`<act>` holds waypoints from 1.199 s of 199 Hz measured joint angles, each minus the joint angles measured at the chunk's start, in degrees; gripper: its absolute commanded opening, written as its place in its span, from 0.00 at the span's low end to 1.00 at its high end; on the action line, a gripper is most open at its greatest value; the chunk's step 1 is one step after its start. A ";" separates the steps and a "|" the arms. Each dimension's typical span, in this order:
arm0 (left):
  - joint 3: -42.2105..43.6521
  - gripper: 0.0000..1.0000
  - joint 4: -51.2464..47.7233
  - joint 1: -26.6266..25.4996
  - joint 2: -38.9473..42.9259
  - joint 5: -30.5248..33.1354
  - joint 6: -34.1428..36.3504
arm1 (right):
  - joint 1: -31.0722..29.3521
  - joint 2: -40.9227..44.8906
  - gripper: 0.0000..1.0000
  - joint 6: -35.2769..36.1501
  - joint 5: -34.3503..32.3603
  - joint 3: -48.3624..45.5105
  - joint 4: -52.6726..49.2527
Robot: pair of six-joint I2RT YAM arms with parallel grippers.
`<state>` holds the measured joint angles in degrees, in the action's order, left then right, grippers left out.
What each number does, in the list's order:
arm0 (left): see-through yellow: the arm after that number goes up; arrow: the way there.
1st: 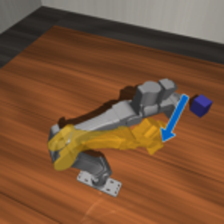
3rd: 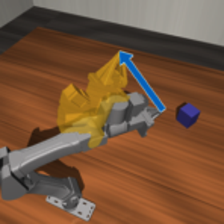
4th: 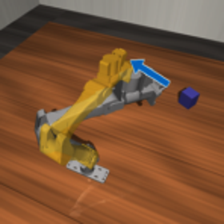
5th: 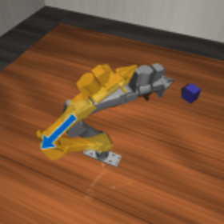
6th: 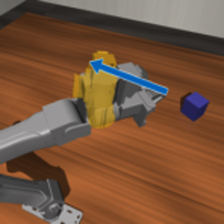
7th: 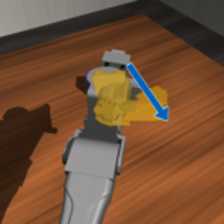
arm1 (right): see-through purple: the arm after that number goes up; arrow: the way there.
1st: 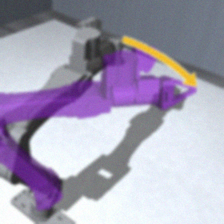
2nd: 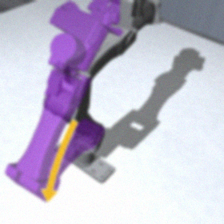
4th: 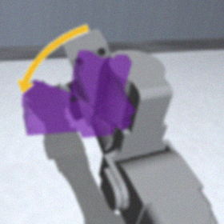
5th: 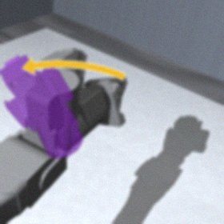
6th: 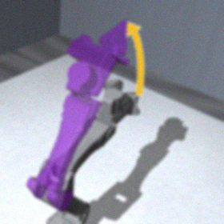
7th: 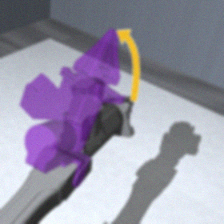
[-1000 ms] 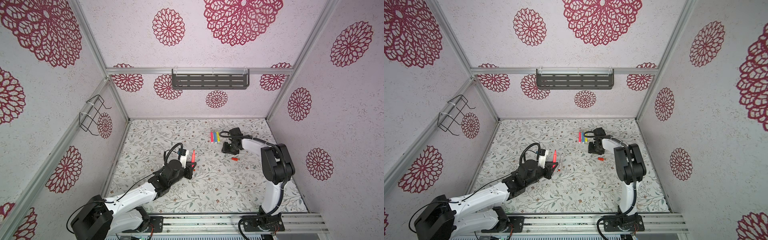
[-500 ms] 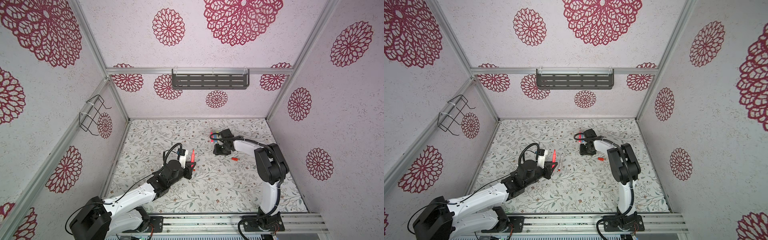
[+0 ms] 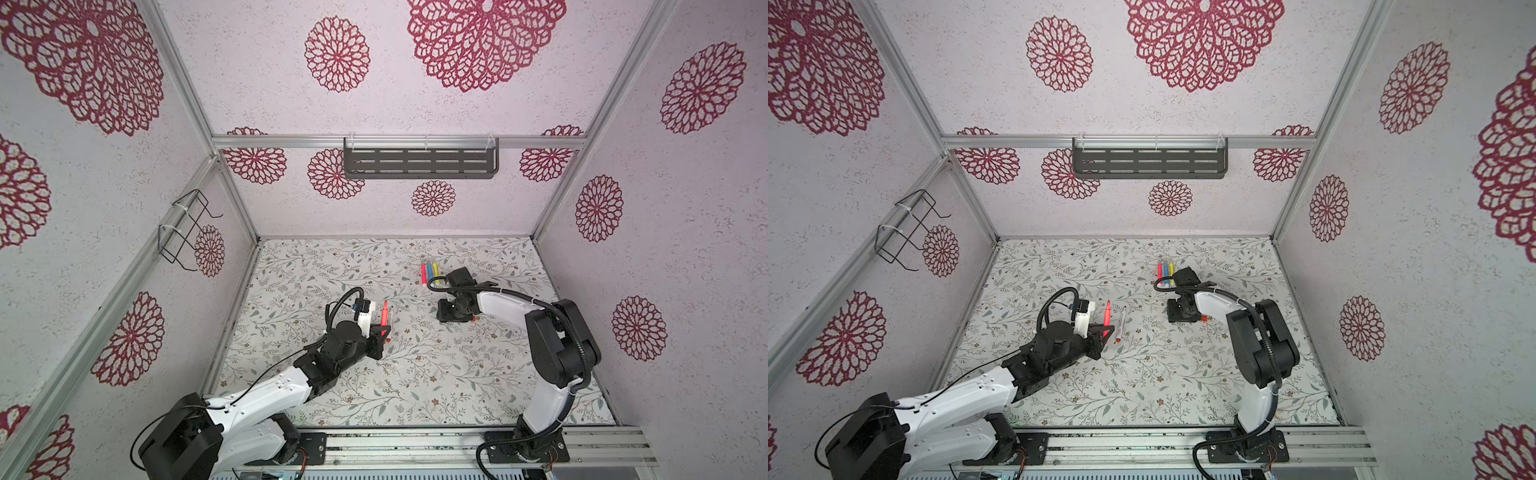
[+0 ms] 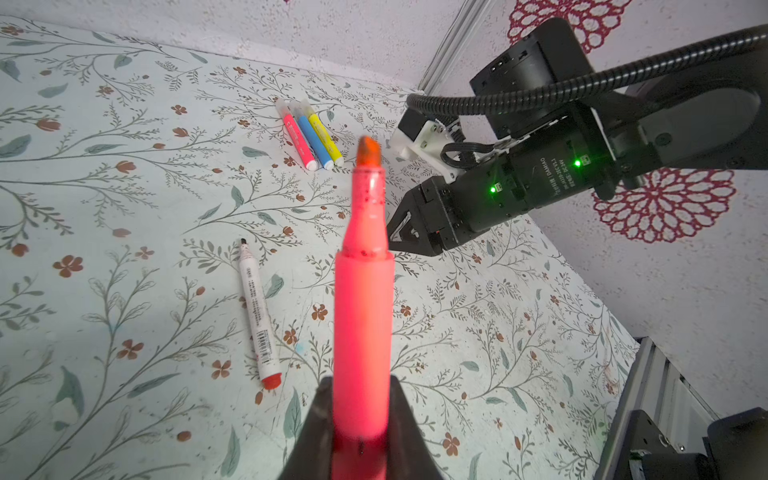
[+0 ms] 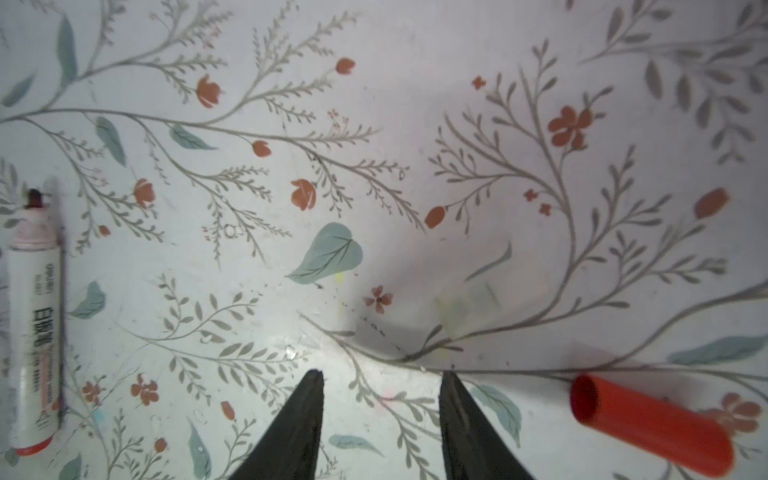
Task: Insert the pens into the pen caps
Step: 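Lower the open right gripper over the clear cap near the red cap, then close the right gripper on the clear cap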
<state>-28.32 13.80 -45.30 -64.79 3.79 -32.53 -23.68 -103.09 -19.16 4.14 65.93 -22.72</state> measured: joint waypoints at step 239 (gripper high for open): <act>0.13 0.00 -1.33 1.01 1.53 0.81 0.83 | 3.69 -8.50 0.49 -6.10 -4.33 8.07 -1.29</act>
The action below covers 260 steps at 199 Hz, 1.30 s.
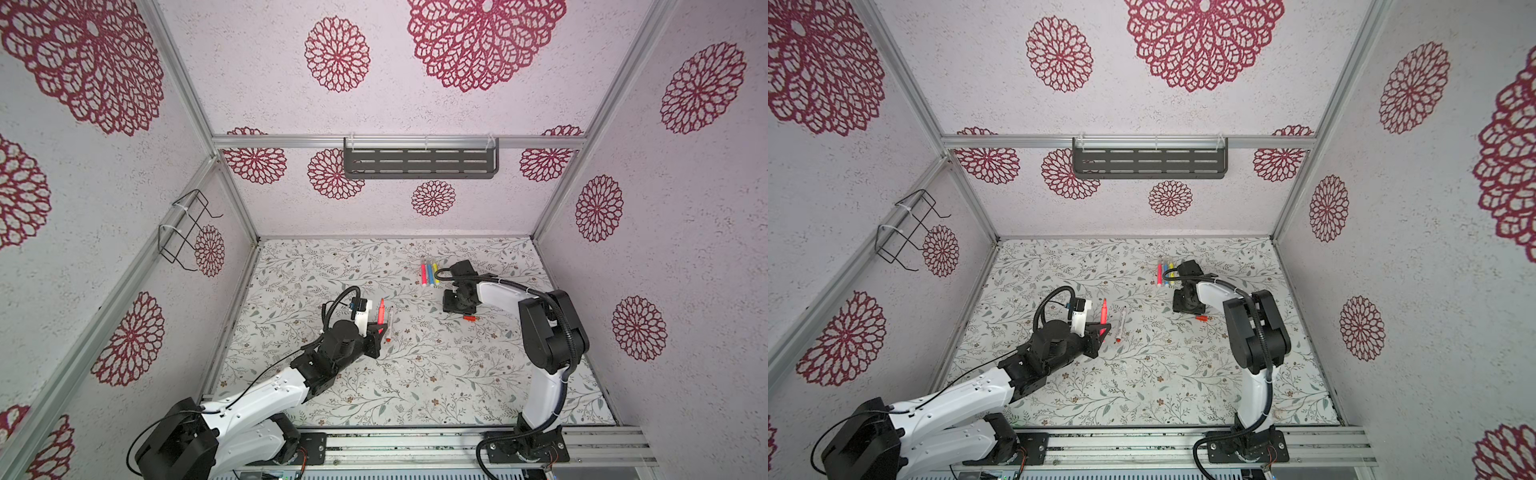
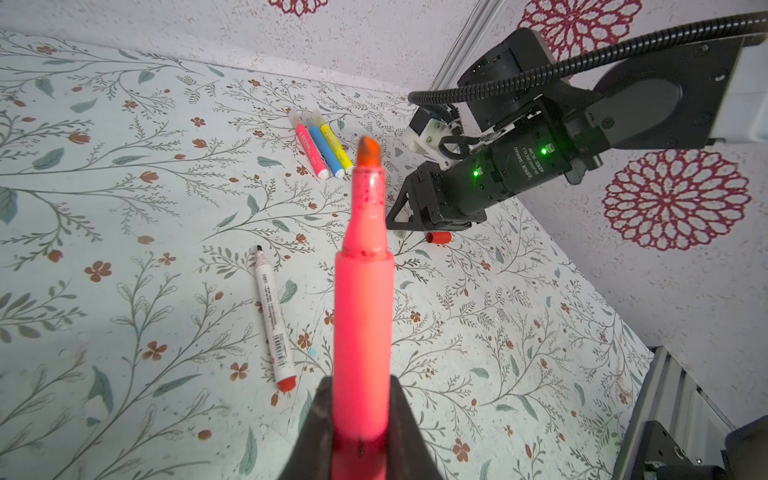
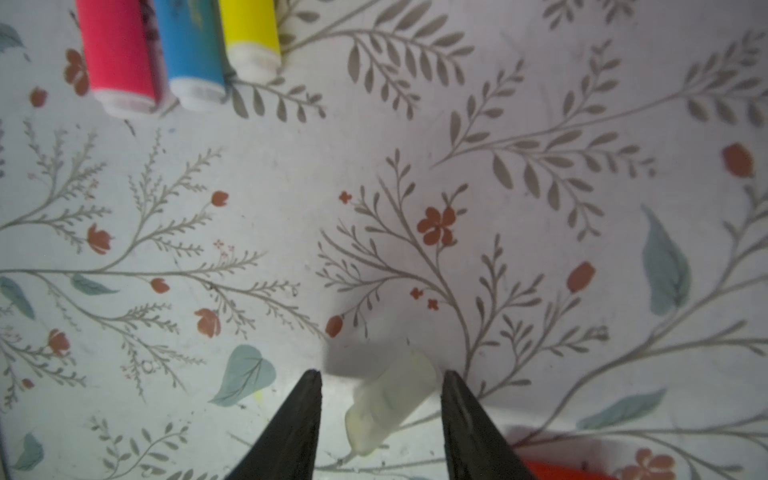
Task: Insert the pens into the pen caps
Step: 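Close the right gripper on the clear cap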
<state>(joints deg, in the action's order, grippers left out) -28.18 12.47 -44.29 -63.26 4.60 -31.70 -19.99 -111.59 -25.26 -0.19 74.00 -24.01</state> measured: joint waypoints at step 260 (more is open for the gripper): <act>0.87 0.00 -0.39 0.22 1.07 0.02 0.00 | -1.49 -2.25 0.18 5.33 -3.10 3.54 -5.09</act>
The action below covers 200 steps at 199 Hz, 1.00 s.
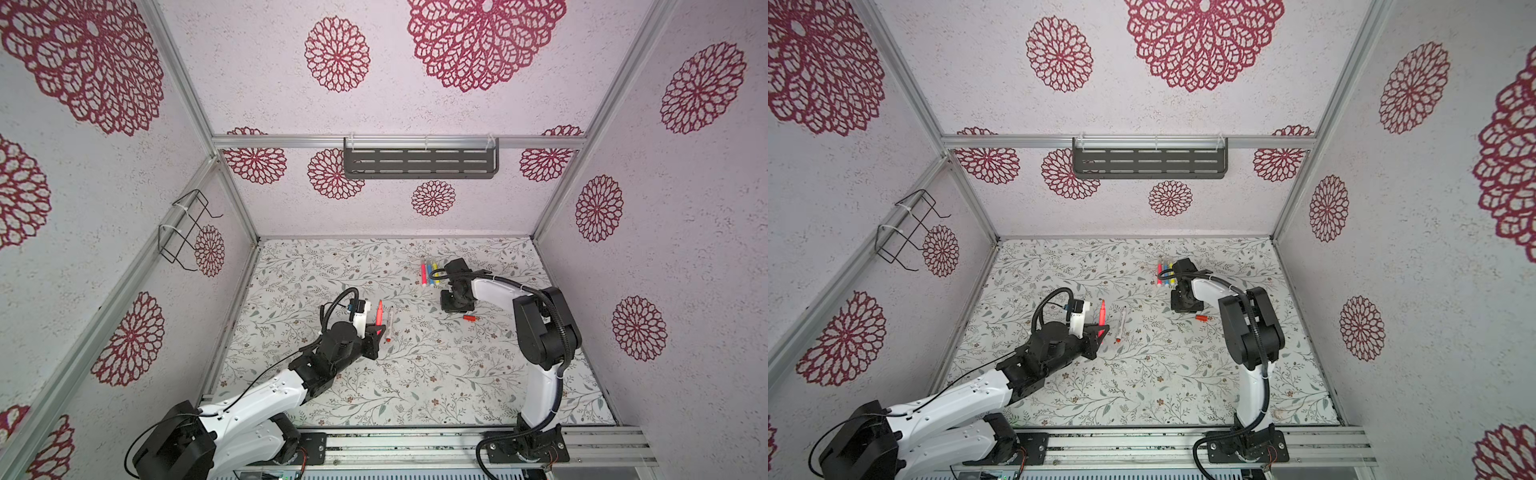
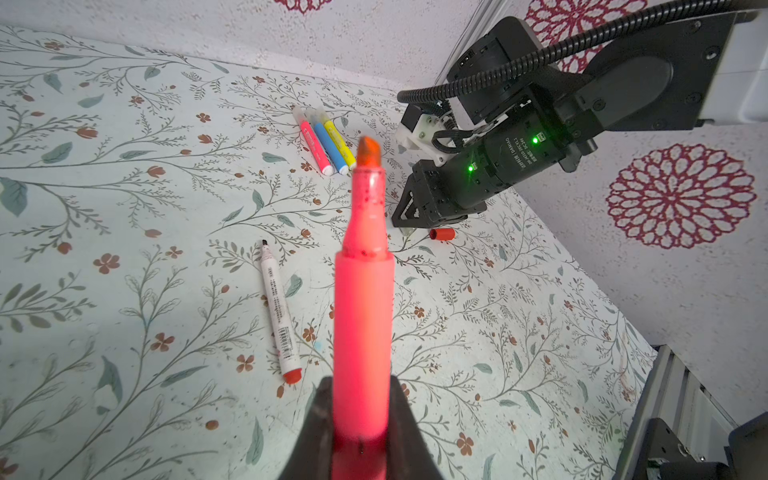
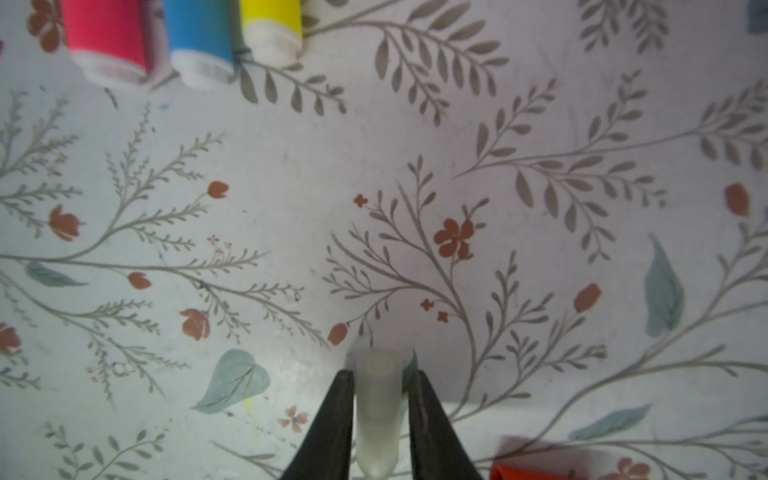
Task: Insert the pens into the pen caps
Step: 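Close the right gripper on the clear cap, then lift the clear cap and carry it toward the pink highlighter in the left gripper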
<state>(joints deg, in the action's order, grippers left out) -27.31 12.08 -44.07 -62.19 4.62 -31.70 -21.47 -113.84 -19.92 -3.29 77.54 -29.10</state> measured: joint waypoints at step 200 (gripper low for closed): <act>-0.39 0.00 11.43 -4.04 -8.07 -2.86 -3.39 | -2.69 31.26 0.08 -17.90 38.58 -22.64 50.34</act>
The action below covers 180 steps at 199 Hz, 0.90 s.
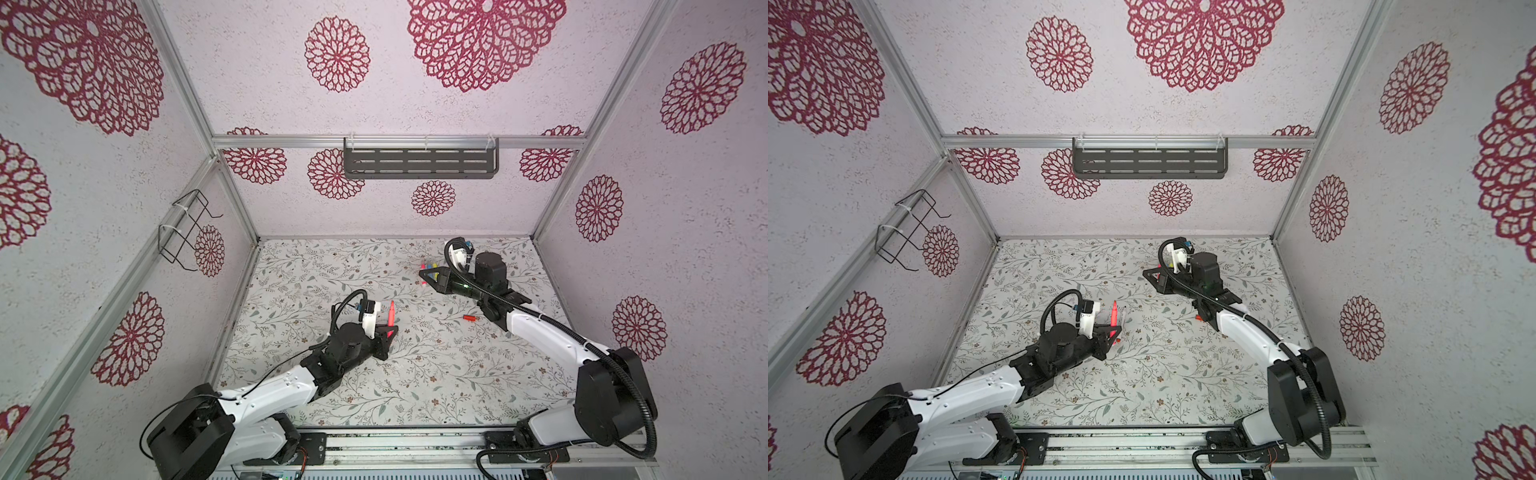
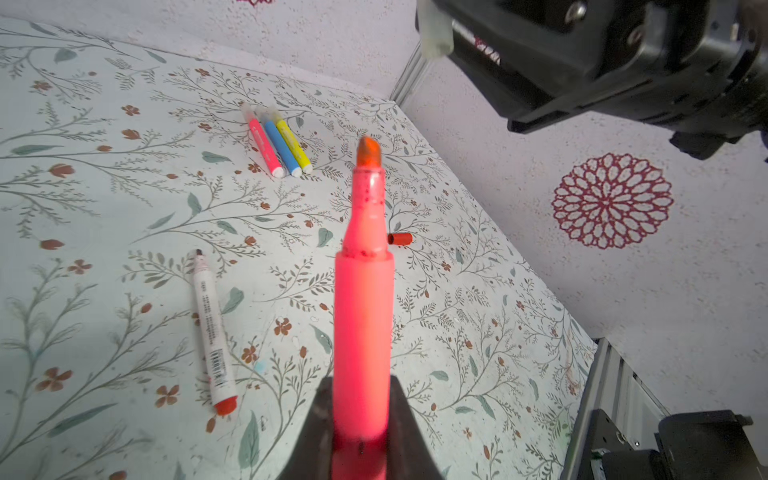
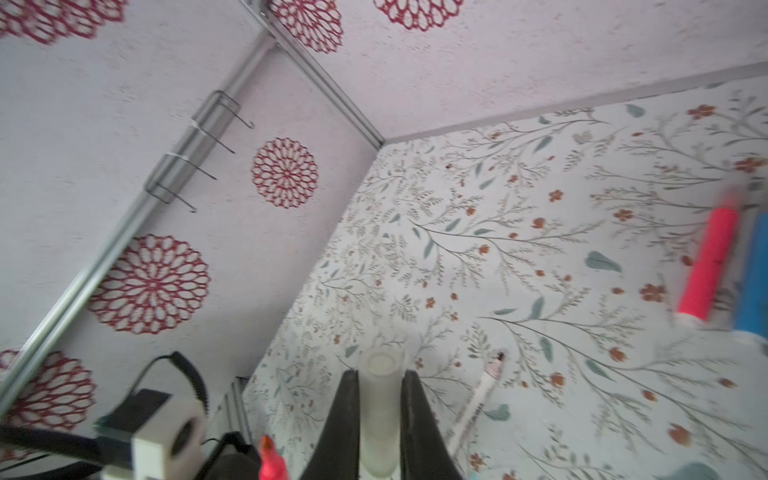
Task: Insert the pens into the pen caps
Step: 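Lift the clear cap and carry it toward the pink highlighter in the left gripper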
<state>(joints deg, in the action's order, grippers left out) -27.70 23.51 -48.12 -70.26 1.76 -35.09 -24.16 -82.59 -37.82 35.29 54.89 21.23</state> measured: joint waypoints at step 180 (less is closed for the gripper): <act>-3.54 0.00 4.07 -0.39 -2.32 -1.42 -0.17 | -6.58 -1.27 0.09 -5.77 5.57 -1.14 11.96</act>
<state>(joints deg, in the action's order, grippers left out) -31.24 27.57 -48.51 -72.58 0.34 -35.27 -30.74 -83.85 -43.59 40.86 53.76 33.19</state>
